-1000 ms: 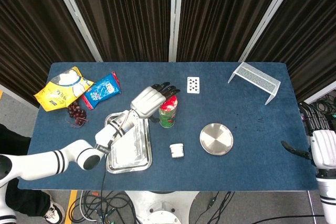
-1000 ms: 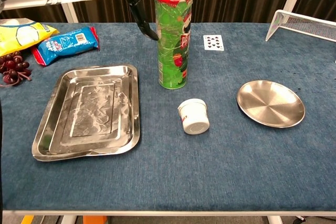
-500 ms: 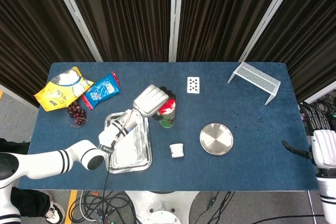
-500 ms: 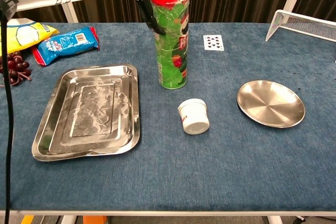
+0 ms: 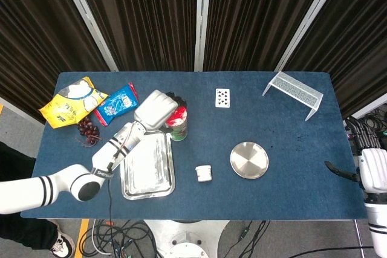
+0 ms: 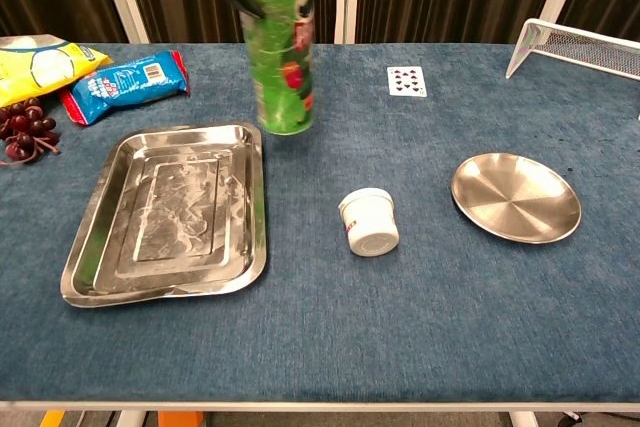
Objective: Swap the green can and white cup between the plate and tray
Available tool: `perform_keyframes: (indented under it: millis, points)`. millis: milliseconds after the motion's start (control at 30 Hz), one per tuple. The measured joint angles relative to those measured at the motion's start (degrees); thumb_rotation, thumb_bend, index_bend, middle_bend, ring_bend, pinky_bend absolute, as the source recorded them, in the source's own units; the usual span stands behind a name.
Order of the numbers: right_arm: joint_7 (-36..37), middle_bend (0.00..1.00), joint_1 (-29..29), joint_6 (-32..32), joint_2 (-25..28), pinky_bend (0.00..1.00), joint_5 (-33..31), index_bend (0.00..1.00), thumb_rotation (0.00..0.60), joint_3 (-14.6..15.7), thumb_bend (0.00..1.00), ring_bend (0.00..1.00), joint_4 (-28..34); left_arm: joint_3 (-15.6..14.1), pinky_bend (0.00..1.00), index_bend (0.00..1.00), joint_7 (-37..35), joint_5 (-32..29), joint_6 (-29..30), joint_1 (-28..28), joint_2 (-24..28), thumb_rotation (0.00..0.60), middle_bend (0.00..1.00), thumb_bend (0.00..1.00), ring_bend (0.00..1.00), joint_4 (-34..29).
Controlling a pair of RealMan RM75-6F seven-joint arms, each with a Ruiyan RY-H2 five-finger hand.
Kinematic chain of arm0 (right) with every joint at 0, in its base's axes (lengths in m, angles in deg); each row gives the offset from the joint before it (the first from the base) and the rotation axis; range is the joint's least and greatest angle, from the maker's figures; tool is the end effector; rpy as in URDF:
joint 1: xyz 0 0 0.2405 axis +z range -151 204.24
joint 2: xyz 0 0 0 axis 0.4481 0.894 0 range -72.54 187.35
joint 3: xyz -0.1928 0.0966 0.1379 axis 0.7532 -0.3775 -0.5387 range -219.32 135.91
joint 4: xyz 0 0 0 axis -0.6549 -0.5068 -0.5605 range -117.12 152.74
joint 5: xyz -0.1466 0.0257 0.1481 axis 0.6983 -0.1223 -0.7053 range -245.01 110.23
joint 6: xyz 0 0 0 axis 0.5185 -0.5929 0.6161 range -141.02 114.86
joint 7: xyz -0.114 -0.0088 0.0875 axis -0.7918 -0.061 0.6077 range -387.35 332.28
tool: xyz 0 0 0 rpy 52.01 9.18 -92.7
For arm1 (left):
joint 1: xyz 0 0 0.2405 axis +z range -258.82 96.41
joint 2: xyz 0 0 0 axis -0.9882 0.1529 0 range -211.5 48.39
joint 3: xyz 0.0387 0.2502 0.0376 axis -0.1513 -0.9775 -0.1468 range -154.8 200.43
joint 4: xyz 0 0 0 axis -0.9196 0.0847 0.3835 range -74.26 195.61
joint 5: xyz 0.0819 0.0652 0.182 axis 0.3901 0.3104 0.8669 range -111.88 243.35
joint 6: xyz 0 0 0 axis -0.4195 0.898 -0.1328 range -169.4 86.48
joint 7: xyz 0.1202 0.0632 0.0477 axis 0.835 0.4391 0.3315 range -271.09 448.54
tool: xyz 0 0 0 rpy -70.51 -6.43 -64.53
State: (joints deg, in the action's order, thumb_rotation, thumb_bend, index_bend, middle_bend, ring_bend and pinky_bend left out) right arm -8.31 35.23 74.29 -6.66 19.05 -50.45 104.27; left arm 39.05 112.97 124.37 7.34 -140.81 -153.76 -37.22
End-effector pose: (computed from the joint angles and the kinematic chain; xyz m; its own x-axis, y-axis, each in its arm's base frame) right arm -0.3040 -0.2227 0.1902 0.1520 0.1481 0.9772 -0.9786 -0.1161 0.1698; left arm -0.0207 0.3820 0.0646 0.5423 0.0757 0.8367 0.6881 -0.6114 -0.3907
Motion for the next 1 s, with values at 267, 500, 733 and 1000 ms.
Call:
perform_keyframes:
  millis: [267,500,733,1000]
  points:
    - [-0.4,0.03,0.3,-0.4,-0.4,0.08,0.0,0.0,0.6,0.1,0.06,0.0,0.0,-4.8,0.67,0.45,3.9,-2.8,5.6,5.1,5.9,0.6,0.44,0.16,0.38,-9.5]
    - [-1.4,0.03,0.3,-0.7,-0.6,0.08,-0.1,0.0,0.6,0.3,0.06,0.0,0.6,-7.3,0.66,0.45,2.7,-0.8,8.1,8.2,5.7,0.6,0.44,0.16,0.38,-10.5]
    - [-1.9,0.03,0.4,-1.0,-0.5,0.08,-0.5,0.0,0.6,0.2,0.06,0.0,1.2,-8.2,0.6,0.36,0.4,0.5,7.1,9.1,5.2,0.6,0.37,0.13,0.31,-9.0]
    - [-2.2,0.03,0.5,-1.3,-0.9,0.08,-0.8,0.0,0.6,0.2,0.06,0.0,1.1,-9.2,0.48,0.17,-0.8,2.7,6.4,10.0,5.9,0.6,0.23,0.09,0.18,-9.1]
